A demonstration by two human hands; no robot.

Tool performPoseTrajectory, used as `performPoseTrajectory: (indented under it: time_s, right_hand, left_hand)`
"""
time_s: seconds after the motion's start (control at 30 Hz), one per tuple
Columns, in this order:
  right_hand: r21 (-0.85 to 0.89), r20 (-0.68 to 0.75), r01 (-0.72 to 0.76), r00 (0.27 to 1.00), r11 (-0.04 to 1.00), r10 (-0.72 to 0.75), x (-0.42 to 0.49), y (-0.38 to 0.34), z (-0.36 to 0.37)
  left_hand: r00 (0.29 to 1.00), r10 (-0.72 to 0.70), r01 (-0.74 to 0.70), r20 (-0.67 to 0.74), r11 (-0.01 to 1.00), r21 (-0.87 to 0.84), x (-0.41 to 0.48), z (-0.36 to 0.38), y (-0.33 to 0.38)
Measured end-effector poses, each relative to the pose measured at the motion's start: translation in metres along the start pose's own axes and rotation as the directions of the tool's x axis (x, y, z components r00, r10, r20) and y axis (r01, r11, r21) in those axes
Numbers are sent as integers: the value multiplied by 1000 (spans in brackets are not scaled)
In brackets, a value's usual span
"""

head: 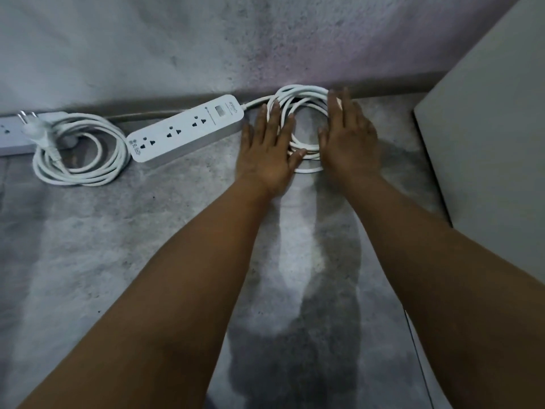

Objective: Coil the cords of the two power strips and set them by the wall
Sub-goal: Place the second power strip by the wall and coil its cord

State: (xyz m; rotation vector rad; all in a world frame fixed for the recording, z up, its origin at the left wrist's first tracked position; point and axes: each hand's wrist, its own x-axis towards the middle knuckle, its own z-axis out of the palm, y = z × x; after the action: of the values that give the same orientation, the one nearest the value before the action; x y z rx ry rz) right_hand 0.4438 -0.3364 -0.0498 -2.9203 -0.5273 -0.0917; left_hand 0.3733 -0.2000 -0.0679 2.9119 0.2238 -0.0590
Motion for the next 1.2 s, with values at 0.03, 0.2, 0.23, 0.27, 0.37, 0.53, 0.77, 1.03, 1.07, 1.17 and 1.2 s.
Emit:
performPoseTrajectory:
  time_s: [0.03, 0.2, 0.23, 0.27, 0.37, 0.53, 0.77, 1.03, 1.07, 1.17, 1.2]
  right_hand:
    - [-24, 26, 34, 999, 999, -34, 0, 4, 2]
    - [-105, 68, 64, 996, 992, -57, 0, 11, 9]
    - [-109, 74, 58, 996, 992, -50, 1, 11, 9]
    - [-116, 87, 52, 995, 992, -42, 2, 11, 9]
    - [-151, 126, 44, 992, 987, -25, 3, 10, 7]
    - [-202, 149, 33, 989, 979, -3, 3, 5, -1]
    - [-173, 123, 70, 991, 982, -49, -12, -3, -16]
    - [-126, 130, 256, 962, 958, -240, -34, -41, -27]
    - [-116, 137, 289, 952, 950, -272, -34, -47, -26]
    - [-90, 204, 371, 915, 924, -347, -29, -74, -22]
    - [-82, 214, 397, 903, 914, -373, -25, -83, -22]
  left_hand:
    - [1000, 10, -10, -6, 1000, 18, 0, 1, -1]
    - [998, 32, -26, -55, 993, 112, 0, 4, -2]
    - [998, 31, -26, -50, 994, 106, 1, 4, -1]
    - [999, 30, -25, -42, 995, 98, 1, 4, -2]
    - [1000, 28, -28, 0, 996, 89, 2, 1, -2]
    - [999, 15, -18, 30, 995, 98, 2, -10, -2]
    - [999, -24, 21, 26, 994, 107, -8, -31, -5]
    - [960, -275, 280, -54, 953, 118, -55, -29, -54]
    - [952, -300, 305, -63, 946, 112, -59, -30, -63]
    - [936, -342, 349, -86, 933, 88, -68, -38, -94]
    - [933, -346, 354, -97, 932, 80, -70, -41, -105]
